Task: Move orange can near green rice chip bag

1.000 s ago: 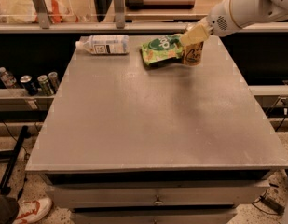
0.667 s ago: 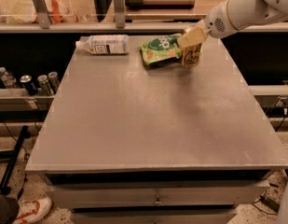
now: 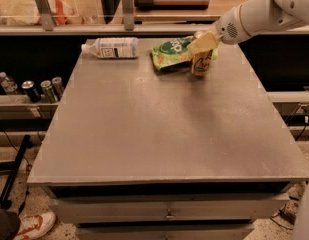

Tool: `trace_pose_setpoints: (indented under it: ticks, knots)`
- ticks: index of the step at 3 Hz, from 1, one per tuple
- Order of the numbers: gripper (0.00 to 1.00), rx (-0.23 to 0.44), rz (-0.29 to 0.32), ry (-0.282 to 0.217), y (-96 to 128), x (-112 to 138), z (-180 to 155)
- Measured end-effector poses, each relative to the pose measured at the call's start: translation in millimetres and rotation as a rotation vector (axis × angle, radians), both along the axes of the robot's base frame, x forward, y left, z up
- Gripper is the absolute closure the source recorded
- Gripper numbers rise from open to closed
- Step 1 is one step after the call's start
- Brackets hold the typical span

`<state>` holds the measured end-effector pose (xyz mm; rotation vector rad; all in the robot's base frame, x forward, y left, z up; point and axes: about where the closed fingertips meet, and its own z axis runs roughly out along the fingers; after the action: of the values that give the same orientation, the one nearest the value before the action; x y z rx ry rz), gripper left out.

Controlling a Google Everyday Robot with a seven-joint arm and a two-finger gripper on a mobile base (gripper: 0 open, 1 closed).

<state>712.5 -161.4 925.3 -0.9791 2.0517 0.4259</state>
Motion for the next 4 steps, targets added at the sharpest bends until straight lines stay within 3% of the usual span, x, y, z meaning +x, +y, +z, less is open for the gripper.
trace_pose_setpoints:
  ticks: [3,4]
  knots:
    - [0.12,0.032,0.021,0.003,9.6,3.3,-7.9]
    - [0.0,0.031,0.027,0.005,11.2,4.3,-8.3]
